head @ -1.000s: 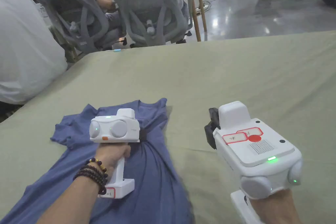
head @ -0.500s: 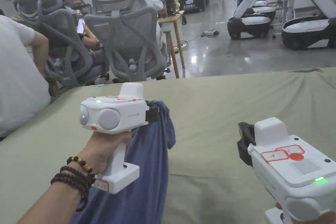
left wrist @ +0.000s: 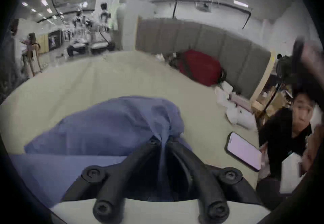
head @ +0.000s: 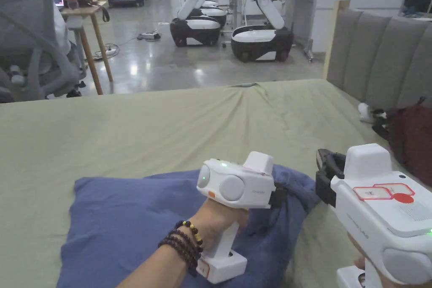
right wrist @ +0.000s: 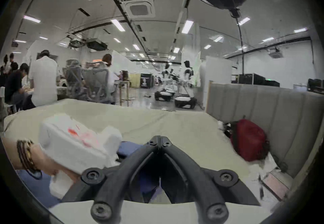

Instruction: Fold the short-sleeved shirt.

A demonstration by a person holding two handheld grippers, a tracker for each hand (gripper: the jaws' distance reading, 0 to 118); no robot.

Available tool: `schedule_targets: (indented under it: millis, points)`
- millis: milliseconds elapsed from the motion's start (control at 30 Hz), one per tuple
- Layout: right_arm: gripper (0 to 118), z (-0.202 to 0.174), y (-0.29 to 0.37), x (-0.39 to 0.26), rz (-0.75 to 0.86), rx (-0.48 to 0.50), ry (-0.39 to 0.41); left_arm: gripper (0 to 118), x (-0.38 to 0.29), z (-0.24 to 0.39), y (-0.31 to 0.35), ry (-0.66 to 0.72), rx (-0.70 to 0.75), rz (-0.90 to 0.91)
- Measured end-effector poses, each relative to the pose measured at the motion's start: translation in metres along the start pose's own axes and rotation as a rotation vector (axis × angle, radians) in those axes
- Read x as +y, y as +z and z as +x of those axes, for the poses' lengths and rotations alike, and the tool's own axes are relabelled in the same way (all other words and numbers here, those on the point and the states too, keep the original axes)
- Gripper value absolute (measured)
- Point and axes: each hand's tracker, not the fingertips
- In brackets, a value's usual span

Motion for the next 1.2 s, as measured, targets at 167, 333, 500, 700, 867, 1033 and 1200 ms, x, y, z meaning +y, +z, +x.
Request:
schedule_targets:
  millis: [167,333,500,700,867,1033,1200]
  points:
    - [1,0.021,-0.003,-0.015,-0.023,-0.032,-0.026,2,-0.027,-0.004,-0.035,0.009,0.023,-0.08]
    - [1,0.015,-0.006,-0.012,-0.027,-0.021,-0.038,93,-0.026,-0.035,-0.01,0.06,0.096,-0.011]
    - [1,-0.004,-0.008,0.001,-0.023,0.007,-0.003,110,-0.014,-0.043,0.117,0.126,0.164,0.222]
    - [1,-0.038,-0.024,0.011,-0.003,0.051,0.02,106,-0.07,-0.078,0.264,0.194,0.446,0.413]
    - [1,-0.057,-0.034,0.012,-0.002,0.039,0.014,23,-0.142,-0.083,0.338,0.179,0.712,0.467]
    - [1,-0.066,-0.035,0.012,-0.016,-0.014,0.01,0,-0.185,-0.083,0.368,0.151,0.821,0.431]
    - [1,-0.063,-0.036,0.015,-0.028,-0.005,-0.01,0,-0.187,-0.101,0.376,0.181,0.79,0.392]
